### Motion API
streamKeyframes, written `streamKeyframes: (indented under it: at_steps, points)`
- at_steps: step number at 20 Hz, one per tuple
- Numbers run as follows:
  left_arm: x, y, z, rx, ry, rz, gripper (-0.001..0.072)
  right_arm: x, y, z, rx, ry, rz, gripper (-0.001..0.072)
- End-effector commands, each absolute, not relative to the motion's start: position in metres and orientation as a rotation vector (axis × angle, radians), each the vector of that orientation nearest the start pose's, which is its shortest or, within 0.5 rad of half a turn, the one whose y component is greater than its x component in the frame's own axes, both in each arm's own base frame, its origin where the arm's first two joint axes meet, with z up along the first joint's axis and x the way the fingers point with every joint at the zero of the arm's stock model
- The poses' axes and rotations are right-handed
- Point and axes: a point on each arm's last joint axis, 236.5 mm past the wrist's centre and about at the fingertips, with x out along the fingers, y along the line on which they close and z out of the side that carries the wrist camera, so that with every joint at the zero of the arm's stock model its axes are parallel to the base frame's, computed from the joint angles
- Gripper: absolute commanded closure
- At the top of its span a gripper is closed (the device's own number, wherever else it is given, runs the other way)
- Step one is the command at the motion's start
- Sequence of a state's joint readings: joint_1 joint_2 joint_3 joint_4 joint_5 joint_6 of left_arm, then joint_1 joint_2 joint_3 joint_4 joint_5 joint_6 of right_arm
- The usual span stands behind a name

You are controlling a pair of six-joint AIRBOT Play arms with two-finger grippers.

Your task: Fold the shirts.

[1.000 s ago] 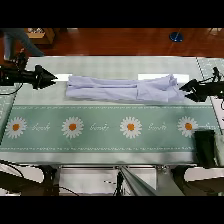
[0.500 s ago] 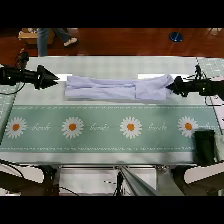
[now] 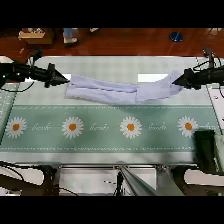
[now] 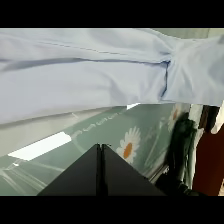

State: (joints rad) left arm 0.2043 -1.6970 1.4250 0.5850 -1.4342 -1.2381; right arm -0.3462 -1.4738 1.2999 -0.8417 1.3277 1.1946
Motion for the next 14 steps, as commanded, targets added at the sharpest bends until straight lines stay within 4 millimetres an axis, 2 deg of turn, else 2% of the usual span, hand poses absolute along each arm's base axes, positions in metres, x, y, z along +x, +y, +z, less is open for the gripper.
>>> streamKeyframes:
  at_steps: [1, 6, 9, 11, 14]
  points:
    - [0.424, -0.171, 0.044, -0.752, 1.323, -0.795, 0.0684, 0.371, -0.001, 0.048, 0.446, 1.313, 0.331, 0.0694]
    - [0.39, -0.28, 0.043, -0.663, 1.381, -0.913, 0.0684, 0.351, 0.006, 0.096, 0.414, 1.238, 0.314, 0.0694]
    - [0.372, -0.341, 0.04, -0.598, 1.348, -0.949, 0.0684, 0.337, 0.01, 0.113, 0.345, 1.221, 0.292, 0.0694]
    - [0.36, -0.374, 0.035, -0.575, 1.338, -0.96, 0.0685, 0.326, 0.018, 0.119, 0.31, 1.234, 0.303, 0.0694]
    - [0.335, -0.408, 0.016, -0.551, 1.385, -0.984, 0.0685, 0.316, 0.03, 0.131, 0.303, 1.223, 0.308, 0.0694]
